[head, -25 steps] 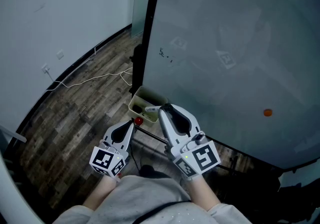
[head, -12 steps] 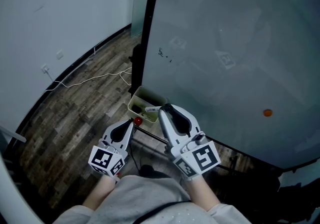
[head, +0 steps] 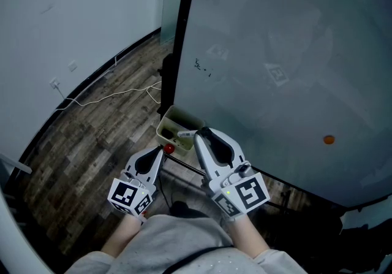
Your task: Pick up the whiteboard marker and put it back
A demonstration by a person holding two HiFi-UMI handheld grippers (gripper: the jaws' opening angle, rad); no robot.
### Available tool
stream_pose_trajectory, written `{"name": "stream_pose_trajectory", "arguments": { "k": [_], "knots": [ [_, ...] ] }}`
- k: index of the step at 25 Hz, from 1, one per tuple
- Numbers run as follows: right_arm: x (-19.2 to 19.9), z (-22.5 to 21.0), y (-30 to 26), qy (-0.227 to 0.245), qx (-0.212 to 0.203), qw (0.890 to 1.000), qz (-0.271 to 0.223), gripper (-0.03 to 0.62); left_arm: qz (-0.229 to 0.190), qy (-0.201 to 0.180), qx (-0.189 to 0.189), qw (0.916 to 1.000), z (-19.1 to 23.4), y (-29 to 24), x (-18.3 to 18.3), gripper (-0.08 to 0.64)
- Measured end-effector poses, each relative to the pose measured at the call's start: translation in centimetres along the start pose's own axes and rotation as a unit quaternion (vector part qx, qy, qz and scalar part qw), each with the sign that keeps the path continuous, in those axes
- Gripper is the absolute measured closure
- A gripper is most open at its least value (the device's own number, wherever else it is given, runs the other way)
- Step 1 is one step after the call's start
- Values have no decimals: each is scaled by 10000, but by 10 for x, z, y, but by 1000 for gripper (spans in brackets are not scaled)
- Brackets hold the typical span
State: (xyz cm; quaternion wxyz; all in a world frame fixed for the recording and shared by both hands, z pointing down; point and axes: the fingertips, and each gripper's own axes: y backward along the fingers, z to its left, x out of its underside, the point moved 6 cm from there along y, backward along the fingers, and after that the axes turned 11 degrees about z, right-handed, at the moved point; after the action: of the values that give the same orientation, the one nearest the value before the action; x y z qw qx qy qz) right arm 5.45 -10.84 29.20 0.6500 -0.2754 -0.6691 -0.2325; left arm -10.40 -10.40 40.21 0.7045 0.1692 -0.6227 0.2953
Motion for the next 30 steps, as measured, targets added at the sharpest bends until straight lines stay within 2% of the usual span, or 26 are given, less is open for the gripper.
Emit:
{"name": "stream_pose_trajectory", "arguments": {
  "k": [30],
  "knots": [
    [44, -27, -24, -475, -149, 9976, 472, 514, 409, 246, -289, 9984, 23, -21, 22, 545]
  ]
}}
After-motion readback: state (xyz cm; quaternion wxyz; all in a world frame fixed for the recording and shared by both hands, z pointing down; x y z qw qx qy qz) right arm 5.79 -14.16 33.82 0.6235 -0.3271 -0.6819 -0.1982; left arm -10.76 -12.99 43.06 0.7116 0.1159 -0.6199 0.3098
